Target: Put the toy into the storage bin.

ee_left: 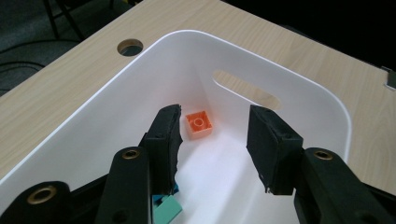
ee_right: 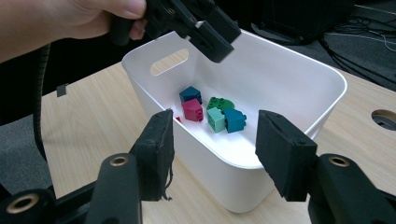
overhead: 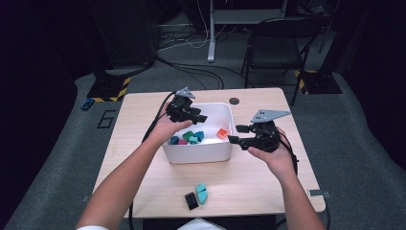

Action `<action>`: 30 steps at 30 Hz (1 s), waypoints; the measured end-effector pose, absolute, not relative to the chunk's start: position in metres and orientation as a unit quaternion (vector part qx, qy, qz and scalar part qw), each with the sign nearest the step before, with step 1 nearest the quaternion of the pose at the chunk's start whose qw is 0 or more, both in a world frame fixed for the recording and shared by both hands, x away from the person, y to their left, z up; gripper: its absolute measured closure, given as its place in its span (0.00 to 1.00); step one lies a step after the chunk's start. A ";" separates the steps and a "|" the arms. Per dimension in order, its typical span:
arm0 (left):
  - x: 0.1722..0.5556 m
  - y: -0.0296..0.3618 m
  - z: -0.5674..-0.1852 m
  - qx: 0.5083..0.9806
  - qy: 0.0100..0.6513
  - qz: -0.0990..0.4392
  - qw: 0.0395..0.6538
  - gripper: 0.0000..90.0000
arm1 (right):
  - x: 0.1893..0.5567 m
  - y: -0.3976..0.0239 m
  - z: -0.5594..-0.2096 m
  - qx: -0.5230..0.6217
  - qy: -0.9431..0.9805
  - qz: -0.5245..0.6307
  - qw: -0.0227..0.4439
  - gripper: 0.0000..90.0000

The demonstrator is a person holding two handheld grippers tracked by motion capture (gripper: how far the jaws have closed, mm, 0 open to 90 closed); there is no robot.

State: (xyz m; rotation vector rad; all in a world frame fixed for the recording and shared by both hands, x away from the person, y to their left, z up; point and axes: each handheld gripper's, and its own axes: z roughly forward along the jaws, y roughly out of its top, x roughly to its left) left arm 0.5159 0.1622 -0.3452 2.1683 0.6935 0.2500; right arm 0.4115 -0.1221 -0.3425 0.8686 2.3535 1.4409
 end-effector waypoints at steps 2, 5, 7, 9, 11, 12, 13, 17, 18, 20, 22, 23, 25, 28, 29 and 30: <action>0.512 0.165 -0.342 0.860 0.273 0.100 0.419 0.60 | 0.411 -0.122 -0.342 0.298 0.807 0.494 0.123 0.51; 0.502 0.172 -0.333 0.856 0.266 0.104 0.431 0.60 | 0.411 -0.122 -0.342 0.298 0.807 0.495 0.124 0.51; 0.495 0.177 -0.326 0.854 0.258 0.108 0.438 0.60 | 0.411 -0.122 -0.342 0.299 0.807 0.495 0.124 0.51; 0.486 0.181 -0.321 0.855 0.252 0.110 0.440 0.60 | 0.411 -0.122 -0.343 0.299 0.807 0.494 0.124 0.51; 0.484 0.182 -0.321 0.857 0.250 0.110 0.438 0.60 | 0.411 -0.121 -0.343 0.298 0.807 0.494 0.124 0.51; 0.481 0.183 -0.320 0.858 0.249 0.111 0.435 0.60 | 0.411 -0.121 -0.343 0.298 0.807 0.494 0.124 0.51; 0.478 0.183 -0.319 0.861 0.245 0.111 0.433 0.60 | 0.411 -0.121 -0.343 0.297 0.808 0.494 0.123 0.51; 0.466 0.183 -0.319 0.864 0.236 0.107 0.431 0.60 | 0.411 -0.120 -0.343 0.298 0.808 0.492 0.123 0.51; 0.463 0.184 -0.319 0.865 0.235 0.106 0.431 0.60 | 0.411 -0.120 -0.343 0.297 0.808 0.493 0.123 0.51; 0.459 0.184 -0.320 0.866 0.231 0.105 0.430 0.60 | 0.411 -0.120 -0.343 0.298 0.808 0.493 0.124 0.51; 0.455 0.185 -0.322 0.868 0.231 0.101 0.429 0.60 | 0.411 -0.120 -0.343 0.298 0.808 0.493 0.124 0.51; 0.453 0.185 -0.323 0.868 0.230 0.100 0.428 0.60 | 0.411 -0.120 -0.343 0.299 0.808 0.493 0.123 0.51; 0.448 0.186 -0.325 0.870 0.227 0.096 0.427 0.60 | 0.411 -0.120 -0.343 0.298 0.808 0.492 0.123 0.51; 0.439 0.190 -0.330 0.872 0.222 0.095 0.426 0.60 | 0.411 -0.120 -0.343 0.298 0.808 0.492 0.124 0.51; 0.439 0.190 -0.330 0.872 0.222 0.095 0.426 0.60 | 0.411 -0.120 -0.343 0.298 0.808 0.492 0.124 0.51; 0.436 0.191 -0.332 0.873 0.220 0.098 0.424 0.60 | 0.411 -0.120 -0.343 0.298 0.808 0.492 0.124 0.51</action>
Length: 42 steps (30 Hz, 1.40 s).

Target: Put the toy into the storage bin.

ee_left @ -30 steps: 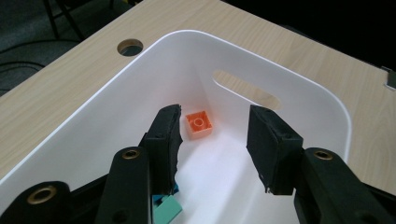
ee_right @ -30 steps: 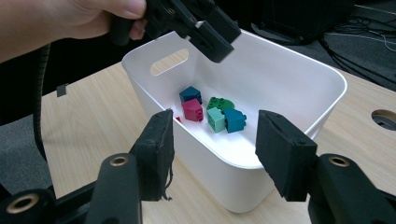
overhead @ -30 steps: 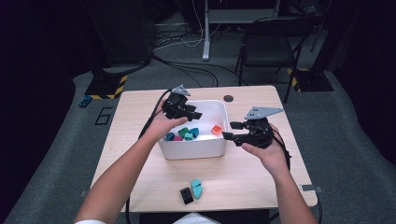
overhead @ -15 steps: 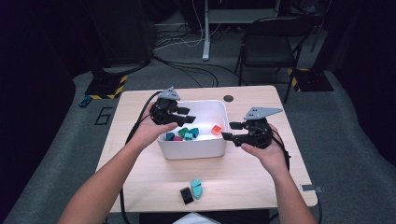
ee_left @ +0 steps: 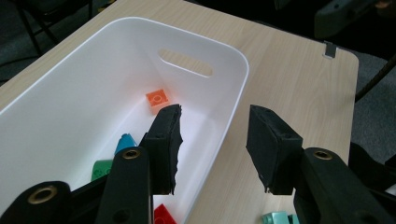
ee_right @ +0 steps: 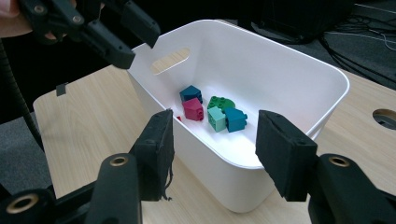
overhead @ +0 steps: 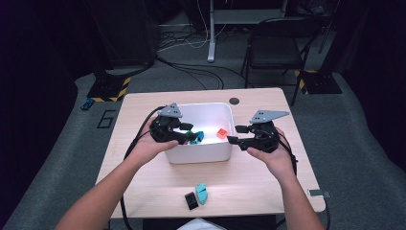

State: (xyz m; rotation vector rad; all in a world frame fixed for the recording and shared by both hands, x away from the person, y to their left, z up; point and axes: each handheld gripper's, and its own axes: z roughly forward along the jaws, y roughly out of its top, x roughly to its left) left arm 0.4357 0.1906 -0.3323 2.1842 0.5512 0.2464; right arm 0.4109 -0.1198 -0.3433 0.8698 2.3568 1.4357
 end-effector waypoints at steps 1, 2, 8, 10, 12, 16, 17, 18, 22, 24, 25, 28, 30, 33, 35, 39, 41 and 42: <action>0.433 0.192 -0.334 0.874 0.219 0.099 0.422 0.60 | 0.411 -0.120 -0.343 0.298 0.808 0.493 0.124 0.51; 0.431 0.192 -0.335 0.875 0.217 0.097 0.421 0.60 | 0.411 -0.120 -0.343 0.298 0.808 0.493 0.124 0.51; 0.412 0.198 -0.348 0.877 0.209 0.099 0.421 0.61 | 0.411 -0.119 -0.343 0.299 0.809 0.492 0.123 0.51; 0.411 0.198 -0.350 0.877 0.209 0.098 0.421 0.61 | 0.411 -0.119 -0.344 0.299 0.809 0.492 0.123 0.51; 0.408 0.198 -0.355 0.878 0.207 0.093 0.420 0.61 | 0.411 -0.119 -0.344 0.299 0.809 0.491 0.123 0.51; 0.402 0.200 -0.363 0.877 0.208 0.086 0.425 0.61 | 0.412 -0.120 -0.344 0.300 0.809 0.491 0.123 0.51; 0.400 0.201 -0.366 0.876 0.209 0.086 0.426 0.61 | 0.412 -0.120 -0.344 0.302 0.808 0.491 0.122 0.51; 0.399 0.201 -0.367 0.877 0.209 0.084 0.425 0.61 | 0.412 -0.121 -0.344 0.301 0.808 0.491 0.123 0.51; 0.393 0.204 -0.378 0.876 0.211 0.078 0.426 0.61 | 0.412 -0.121 -0.344 0.301 0.808 0.491 0.123 0.51; 0.390 0.205 -0.384 0.877 0.211 0.079 0.423 0.61 | 0.412 -0.121 -0.344 0.301 0.808 0.491 0.123 0.51; 0.389 0.206 -0.388 0.879 0.211 0.079 0.421 0.61 | 0.412 -0.120 -0.345 0.301 0.808 0.491 0.122 0.51; 0.386 0.207 -0.397 0.879 0.211 0.077 0.421 0.61 | 0.412 -0.119 -0.345 0.302 0.809 0.490 0.121 0.51; 0.384 0.208 -0.403 0.879 0.211 0.073 0.420 0.61 | 0.412 -0.119 -0.346 0.302 0.809 0.489 0.121 0.51; 0.381 0.209 -0.412 0.879 0.213 0.067 0.420 0.61 | 0.412 -0.118 -0.346 0.302 0.810 0.488 0.120 0.51; 0.379 0.209 -0.418 0.880 0.214 0.064 0.419 0.60 | 0.412 -0.118 -0.346 0.302 0.810 0.488 0.121 0.51; 0.374 0.207 -0.433 0.880 0.219 0.050 0.417 0.60 | 0.412 -0.118 -0.346 0.301 0.810 0.488 0.121 0.51; 0.372 0.206 -0.440 0.883 0.217 0.047 0.412 0.61 | 0.412 -0.118 -0.346 0.301 0.810 0.488 0.121 0.51; 0.370 0.205 -0.445 0.888 0.213 0.042 0.405 0.61 | 0.412 -0.118 -0.346 0.301 0.810 0.488 0.121 0.51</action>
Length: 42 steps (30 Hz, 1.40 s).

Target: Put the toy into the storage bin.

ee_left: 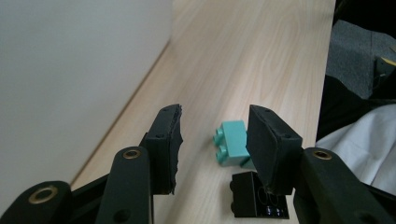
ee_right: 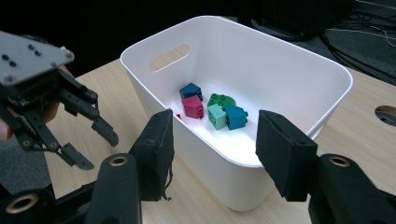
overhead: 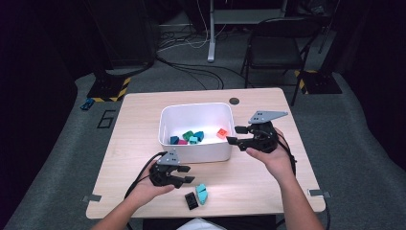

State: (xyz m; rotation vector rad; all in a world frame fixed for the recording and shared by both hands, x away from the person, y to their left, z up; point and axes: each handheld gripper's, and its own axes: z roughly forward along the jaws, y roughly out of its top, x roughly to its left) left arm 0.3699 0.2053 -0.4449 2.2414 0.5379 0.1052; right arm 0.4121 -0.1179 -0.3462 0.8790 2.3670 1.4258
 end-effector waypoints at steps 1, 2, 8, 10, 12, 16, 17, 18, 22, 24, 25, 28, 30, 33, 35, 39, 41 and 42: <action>0.370 0.205 -0.445 0.888 0.213 0.042 0.405 0.61 | 0.412 -0.118 -0.346 0.301 0.810 0.488 0.121 0.51; 0.369 0.205 -0.448 0.890 0.210 0.036 0.403 0.61 | 0.412 -0.118 -0.346 0.301 0.810 0.488 0.121 0.51; 0.364 0.205 -0.456 0.892 0.207 0.032 0.400 0.60 | 0.412 -0.117 -0.346 0.300 0.811 0.488 0.121 0.51; 0.362 0.204 -0.458 0.893 0.206 0.028 0.398 0.59 | 0.412 -0.117 -0.347 0.300 0.811 0.487 0.121 0.51; 0.361 0.204 -0.462 0.892 0.208 0.027 0.400 0.59 | 0.412 -0.117 -0.347 0.302 0.811 0.486 0.120 0.51; 0.359 0.202 -0.470 0.894 0.208 0.022 0.396 0.57 | 0.413 -0.117 -0.348 0.301 0.811 0.487 0.120 0.51; 0.359 0.201 -0.474 0.896 0.206 0.015 0.394 0.56 | 0.413 -0.117 -0.348 0.302 0.812 0.486 0.119 0.51; 0.359 0.201 -0.474 0.896 0.206 0.015 0.394 0.56 | 0.413 -0.117 -0.348 0.302 0.812 0.486 0.119 0.51; 0.358 0.200 -0.480 0.897 0.204 0.005 0.392 0.56 | 0.413 -0.117 -0.348 0.302 0.811 0.486 0.119 0.51; 0.357 0.200 -0.482 0.899 0.202 0.003 0.389 0.55 | 0.413 -0.117 -0.348 0.302 0.811 0.487 0.119 0.51; 0.356 0.200 -0.483 0.899 0.202 0.001 0.387 0.55 | 0.413 -0.117 -0.348 0.302 0.811 0.487 0.119 0.51; 0.355 0.199 -0.486 0.899 0.201 -0.002 0.388 0.55 | 0.413 -0.117 -0.348 0.302 0.811 0.487 0.119 0.51; 0.354 0.199 -0.489 0.903 0.198 -0.002 0.382 0.55 | 0.413 -0.118 -0.348 0.303 0.810 0.488 0.119 0.51; 0.354 0.197 -0.493 0.904 0.199 -0.002 0.378 0.55 | 0.413 -0.118 -0.348 0.303 0.810 0.487 0.119 0.51; 0.354 0.196 -0.496 0.908 0.196 -0.001 0.371 0.55 | 0.413 -0.117 -0.348 0.303 0.811 0.487 0.119 0.51; 0.355 0.196 -0.500 0.909 0.202 0.006 0.365 0.56 | 0.413 -0.117 -0.348 0.302 0.810 0.487 0.119 0.51; 0.358 0.199 -0.501 0.906 0.210 0.009 0.367 0.56 | 0.413 -0.118 -0.347 0.303 0.810 0.488 0.120 0.51; 0.359 0.200 -0.501 0.905 0.213 0.008 0.368 0.56 | 0.413 -0.118 -0.347 0.303 0.810 0.488 0.120 0.51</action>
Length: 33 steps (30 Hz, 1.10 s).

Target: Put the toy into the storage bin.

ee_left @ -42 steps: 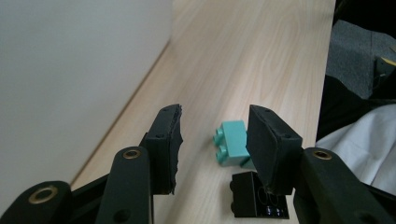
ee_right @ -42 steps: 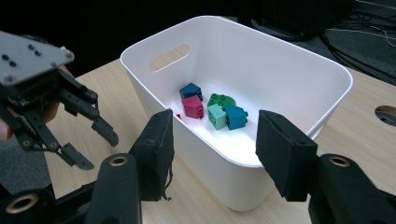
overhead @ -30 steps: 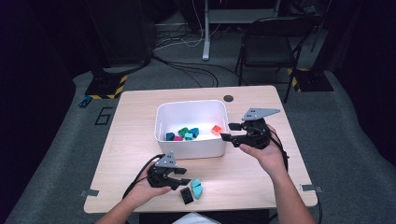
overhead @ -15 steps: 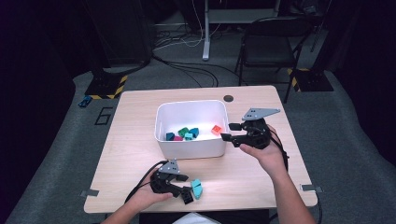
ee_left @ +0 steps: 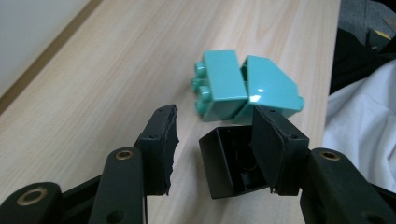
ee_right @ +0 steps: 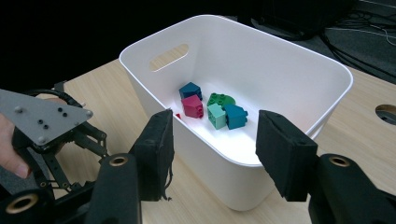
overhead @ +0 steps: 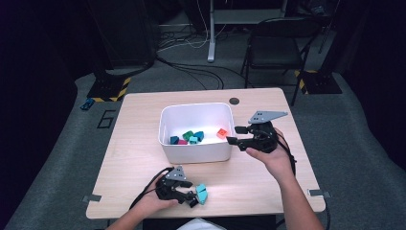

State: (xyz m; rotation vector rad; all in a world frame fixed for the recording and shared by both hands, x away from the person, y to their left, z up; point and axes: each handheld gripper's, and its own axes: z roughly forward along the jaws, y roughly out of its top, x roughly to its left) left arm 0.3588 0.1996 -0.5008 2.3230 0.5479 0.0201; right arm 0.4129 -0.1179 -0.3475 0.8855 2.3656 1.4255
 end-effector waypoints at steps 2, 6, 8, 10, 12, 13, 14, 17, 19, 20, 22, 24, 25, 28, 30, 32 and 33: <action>0.363 0.203 -0.501 0.902 0.222 0.014 0.369 0.57 | 0.413 -0.118 -0.347 0.303 0.810 0.488 0.120 0.51; 0.370 0.210 -0.503 0.895 0.240 0.015 0.375 0.57 | 0.413 -0.118 -0.348 0.303 0.810 0.488 0.121 0.51; 0.372 0.212 -0.503 0.893 0.245 0.019 0.377 0.58 | 0.413 -0.118 -0.348 0.303 0.810 0.488 0.120 0.51; 0.376 0.213 -0.503 0.891 0.251 0.022 0.377 0.58 | 0.413 -0.118 -0.348 0.303 0.811 0.487 0.120 0.51; 0.379 0.215 -0.504 0.891 0.259 0.027 0.372 0.58 | 0.413 -0.117 -0.348 0.303 0.811 0.487 0.119 0.51; 0.381 0.215 -0.505 0.891 0.263 0.030 0.368 0.58 | 0.413 -0.117 -0.348 0.303 0.811 0.487 0.119 0.51; 0.383 0.216 -0.506 0.889 0.268 0.029 0.370 0.58 | 0.413 -0.117 -0.348 0.302 0.811 0.486 0.119 0.51; 0.389 0.217 -0.506 0.887 0.276 0.031 0.370 0.58 | 0.413 -0.117 -0.348 0.302 0.811 0.486 0.119 0.51; 0.391 0.218 -0.506 0.885 0.279 0.037 0.370 0.58 | 0.414 -0.117 -0.349 0.302 0.811 0.486 0.119 0.51; 0.393 0.218 -0.507 0.883 0.286 0.035 0.372 0.57 | 0.414 -0.117 -0.349 0.303 0.811 0.486 0.118 0.51; 0.395 0.219 -0.506 0.883 0.287 0.039 0.370 0.57 | 0.414 -0.118 -0.349 0.304 0.811 0.486 0.118 0.51; 0.397 0.219 -0.507 0.880 0.292 0.039 0.372 0.57 | 0.415 -0.118 -0.350 0.304 0.811 0.486 0.118 0.51; 0.398 0.219 -0.507 0.879 0.294 0.038 0.373 0.57 | 0.415 -0.118 -0.350 0.304 0.811 0.486 0.118 0.51; 0.398 0.220 -0.505 0.877 0.296 0.038 0.377 0.57 | 0.414 -0.118 -0.350 0.304 0.811 0.486 0.118 0.51; 0.397 0.221 -0.502 0.875 0.297 0.038 0.380 0.56 | 0.414 -0.118 -0.349 0.304 0.810 0.487 0.118 0.51; 0.396 0.221 -0.500 0.871 0.302 0.038 0.386 0.54 | 0.414 -0.118 -0.349 0.304 0.810 0.487 0.119 0.51; 0.395 0.221 -0.498 0.869 0.305 0.036 0.388 0.53 | 0.414 -0.118 -0.349 0.304 0.810 0.487 0.119 0.51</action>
